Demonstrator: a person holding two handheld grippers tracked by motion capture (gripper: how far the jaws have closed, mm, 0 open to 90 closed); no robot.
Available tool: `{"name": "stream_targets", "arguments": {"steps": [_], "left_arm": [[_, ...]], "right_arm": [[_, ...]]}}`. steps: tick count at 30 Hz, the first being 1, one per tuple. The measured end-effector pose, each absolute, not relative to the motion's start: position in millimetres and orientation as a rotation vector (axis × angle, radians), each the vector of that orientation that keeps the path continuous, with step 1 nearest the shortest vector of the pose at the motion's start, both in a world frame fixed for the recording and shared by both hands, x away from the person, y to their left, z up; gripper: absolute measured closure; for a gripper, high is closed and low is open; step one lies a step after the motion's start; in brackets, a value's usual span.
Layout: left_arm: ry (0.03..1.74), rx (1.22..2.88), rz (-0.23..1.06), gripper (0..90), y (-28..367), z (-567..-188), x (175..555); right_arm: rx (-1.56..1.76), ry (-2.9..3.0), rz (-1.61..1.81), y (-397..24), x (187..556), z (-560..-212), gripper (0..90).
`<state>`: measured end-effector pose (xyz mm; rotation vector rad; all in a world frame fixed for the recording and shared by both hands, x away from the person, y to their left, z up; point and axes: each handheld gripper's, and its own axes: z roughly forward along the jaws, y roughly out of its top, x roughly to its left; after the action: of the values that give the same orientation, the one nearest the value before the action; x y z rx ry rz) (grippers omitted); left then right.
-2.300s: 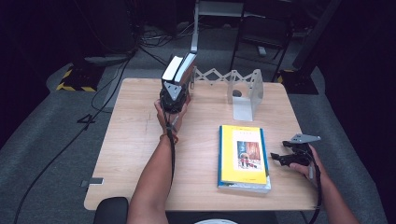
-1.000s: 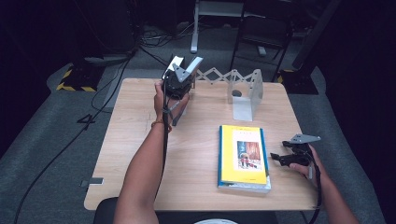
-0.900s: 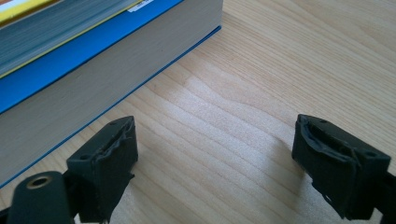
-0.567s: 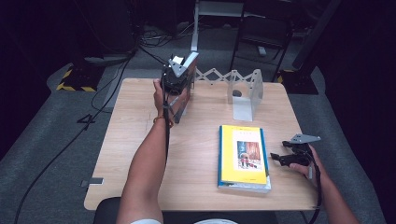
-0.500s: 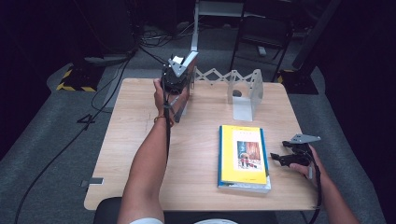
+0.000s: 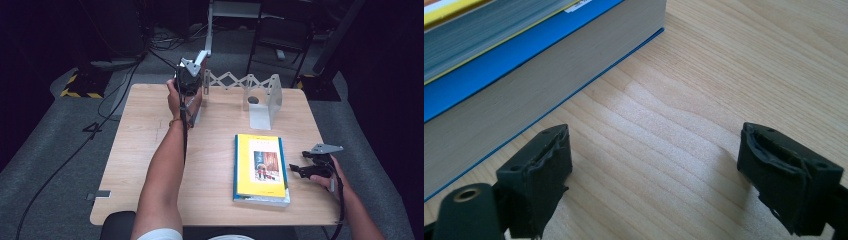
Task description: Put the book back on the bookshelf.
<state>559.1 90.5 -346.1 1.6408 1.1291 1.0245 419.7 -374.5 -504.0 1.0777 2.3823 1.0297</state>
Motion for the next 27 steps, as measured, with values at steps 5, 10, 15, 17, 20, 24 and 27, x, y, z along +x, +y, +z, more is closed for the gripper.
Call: {"name": "stream_targets", "arguments": {"steps": [5, 10, 15, 17, 20, 24, 27], "left_arm": [[1.124, 1.590, 1.025, 65.1, 94, -338, 553], [1.117, 1.593, 1.009, 61.2, 99, -328, 548], [1.108, 1.597, 0.979, 54.7, 102, -326, 543], [1.095, 1.612, 0.988, 53.1, 101, -324, 542], [1.085, 1.617, 0.978, 50.5, 101, -323, 541], [1.069, 1.634, 0.963, 47.8, 101, -322, 539], [1.070, 1.646, 0.945, 43.7, 103, -322, 536]], "right_arm": [[1.079, 2.381, 1.031, -374, 420, -504, 14.4], [1.079, 2.380, 1.031, -374, 420, -504, 14.3], [1.079, 2.378, 1.031, -374, 420, -504, 14.3], [1.080, 2.378, 1.031, -374, 420, -504, 14.3], [1.080, 2.378, 1.031, -374, 419, -504, 14.3], [1.081, 2.378, 1.031, -374, 419, -504, 14.2], [1.080, 2.377, 1.031, -374, 419, -504, 14.2]]}}
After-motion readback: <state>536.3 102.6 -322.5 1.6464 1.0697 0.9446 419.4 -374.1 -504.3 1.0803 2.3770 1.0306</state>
